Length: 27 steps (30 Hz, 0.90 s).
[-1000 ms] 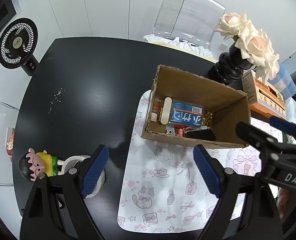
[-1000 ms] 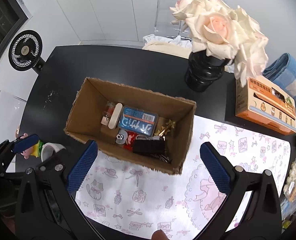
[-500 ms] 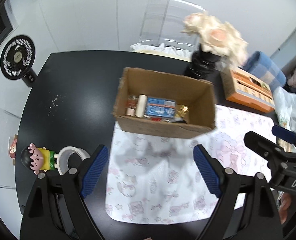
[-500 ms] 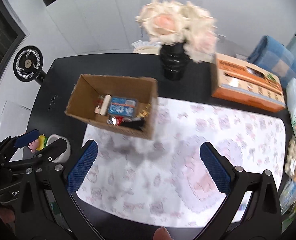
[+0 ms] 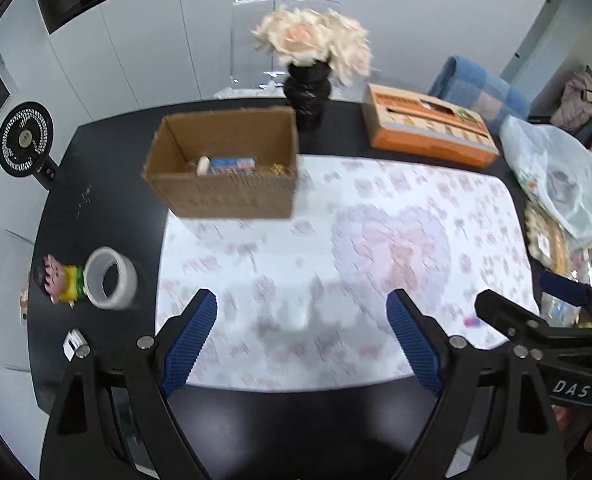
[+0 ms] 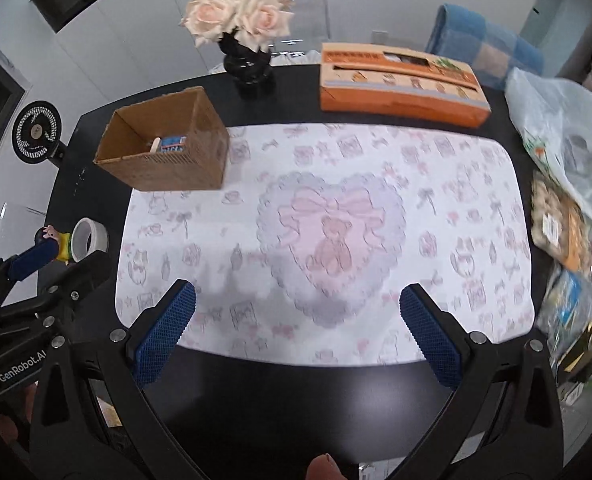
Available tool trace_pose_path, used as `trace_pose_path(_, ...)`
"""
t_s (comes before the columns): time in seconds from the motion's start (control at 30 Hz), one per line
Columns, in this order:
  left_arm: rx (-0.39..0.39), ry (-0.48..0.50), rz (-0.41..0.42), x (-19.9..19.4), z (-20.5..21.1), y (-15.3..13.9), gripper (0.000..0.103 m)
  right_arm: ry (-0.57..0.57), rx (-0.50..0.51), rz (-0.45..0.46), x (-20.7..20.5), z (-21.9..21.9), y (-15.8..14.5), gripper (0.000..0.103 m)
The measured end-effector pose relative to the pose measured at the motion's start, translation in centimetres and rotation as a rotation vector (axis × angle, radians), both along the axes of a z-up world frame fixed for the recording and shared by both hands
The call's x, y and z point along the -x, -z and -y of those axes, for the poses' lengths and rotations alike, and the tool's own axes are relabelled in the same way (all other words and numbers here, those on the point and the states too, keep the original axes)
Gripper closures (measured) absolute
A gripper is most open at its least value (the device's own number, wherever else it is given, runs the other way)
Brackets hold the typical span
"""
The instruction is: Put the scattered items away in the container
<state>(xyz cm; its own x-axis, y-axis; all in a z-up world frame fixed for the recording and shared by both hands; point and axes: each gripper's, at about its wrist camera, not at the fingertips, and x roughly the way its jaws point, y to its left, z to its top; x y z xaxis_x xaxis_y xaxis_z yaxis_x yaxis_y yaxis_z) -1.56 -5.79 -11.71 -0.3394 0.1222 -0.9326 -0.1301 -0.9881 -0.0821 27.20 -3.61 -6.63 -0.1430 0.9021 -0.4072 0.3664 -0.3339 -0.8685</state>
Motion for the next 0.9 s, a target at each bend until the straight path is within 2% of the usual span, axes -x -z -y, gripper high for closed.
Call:
trace_pose_path(0.17, -0.004, -0.013, 0.030, -2.6, -0.8, 0.1, 0.017, 0.008, 0.012, 0.006, -2.1, 0.5, -2.4, 0.000)
trace_pose_path(0.3, 0.011, -0.008, 0.038, -3.8, -1.2, 0.3, 0.017, 0.008, 0.028, 0.024, -3.1, 1.0, -3.0, 0.000)
trace_pose_path(0.7, 0.034, -0.013, 0.034, -4.4, -1.6, -0.3, 0.017, 0.014, 0.105, 0.002, -4.1, 2.6, -5.2, 0.000)
trace_pose_path(0.9, 0.040, -0.015, 0.034, -4.4, -1.9, -0.7, 0.017, 0.004, 0.108, 0.004, -4.1, 3.2, -5.2, 0.000)
